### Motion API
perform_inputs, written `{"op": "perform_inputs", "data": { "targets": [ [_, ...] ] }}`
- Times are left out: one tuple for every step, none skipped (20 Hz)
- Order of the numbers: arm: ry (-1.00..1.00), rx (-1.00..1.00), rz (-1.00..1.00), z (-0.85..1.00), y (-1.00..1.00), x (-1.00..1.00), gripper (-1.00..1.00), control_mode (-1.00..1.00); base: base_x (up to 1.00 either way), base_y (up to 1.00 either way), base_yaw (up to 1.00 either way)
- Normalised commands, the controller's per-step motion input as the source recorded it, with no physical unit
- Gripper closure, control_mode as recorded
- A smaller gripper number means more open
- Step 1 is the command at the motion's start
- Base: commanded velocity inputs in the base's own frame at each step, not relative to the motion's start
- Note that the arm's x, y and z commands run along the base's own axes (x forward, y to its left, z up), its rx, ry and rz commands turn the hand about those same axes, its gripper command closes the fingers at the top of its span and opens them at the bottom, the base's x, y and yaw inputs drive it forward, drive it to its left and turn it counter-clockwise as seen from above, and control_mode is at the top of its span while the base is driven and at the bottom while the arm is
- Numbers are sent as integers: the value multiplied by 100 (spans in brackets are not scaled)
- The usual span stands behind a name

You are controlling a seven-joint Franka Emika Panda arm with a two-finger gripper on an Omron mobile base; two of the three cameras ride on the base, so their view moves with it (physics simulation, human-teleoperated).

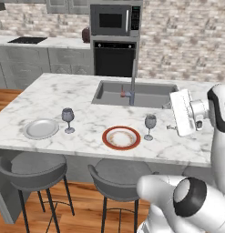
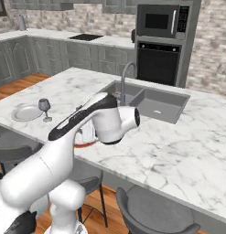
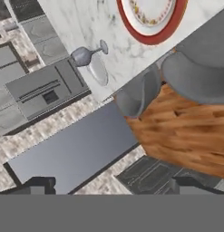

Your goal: Retrieve the wine glasses from the counter and place one next to each plate.

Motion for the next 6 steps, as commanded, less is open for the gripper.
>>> {"op": "perform_inputs", "data": {
  "targets": [
    [-9,-9,1,96,79,-63,-100,-100,0,0,0],
    [-10,-8,2,93,80,-71,-100,-100,0,0,0],
    [-10,-5,3,91,79,-78,-100,-100,0,0,0],
    [-7,-3,4,85,79,-86,-100,-100,0,0,0],
    [-3,0,5,81,84,-95,-100,-100,0,0,0],
    [0,0,7,79,78,-97,-100,-100,0,0,0]
  ]
}}
